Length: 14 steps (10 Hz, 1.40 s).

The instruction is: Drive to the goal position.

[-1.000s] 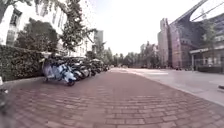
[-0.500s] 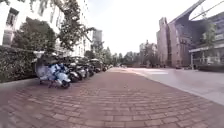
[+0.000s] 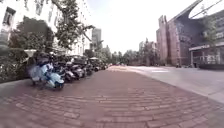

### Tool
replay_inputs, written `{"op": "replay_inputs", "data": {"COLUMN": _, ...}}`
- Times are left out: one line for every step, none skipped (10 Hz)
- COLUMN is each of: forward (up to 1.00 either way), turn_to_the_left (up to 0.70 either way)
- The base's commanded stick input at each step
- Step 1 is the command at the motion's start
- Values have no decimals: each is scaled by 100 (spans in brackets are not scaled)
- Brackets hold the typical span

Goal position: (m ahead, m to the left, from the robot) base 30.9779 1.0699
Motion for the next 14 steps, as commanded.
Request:
{"op": "replay_inputs", "data": {"forward": 70, "turn_to_the_left": 0}}
{"op": "replay_inputs", "data": {"forward": 70, "turn_to_the_left": 0}}
{"op": "replay_inputs", "data": {"forward": 70, "turn_to_the_left": 0}}
{"op": "replay_inputs", "data": {"forward": 70, "turn_to_the_left": 0}}
{"op": "replay_inputs", "data": {"forward": 70, "turn_to_the_left": 0}}
{"op": "replay_inputs", "data": {"forward": 70, "turn_to_the_left": 0}}
{"op": "replay_inputs", "data": {"forward": 70, "turn_to_the_left": 0}}
{"op": "replay_inputs", "data": {"forward": 70, "turn_to_the_left": 0}}
{"op": "replay_inputs", "data": {"forward": 70, "turn_to_the_left": 0}}
{"op": "replay_inputs", "data": {"forward": 70, "turn_to_the_left": 0}}
{"op": "replay_inputs", "data": {"forward": 70, "turn_to_the_left": 0}}
{"op": "replay_inputs", "data": {"forward": 70, "turn_to_the_left": 0}}
{"op": "replay_inputs", "data": {"forward": 70, "turn_to_the_left": 0}}
{"op": "replay_inputs", "data": {"forward": 70, "turn_to_the_left": 0}}
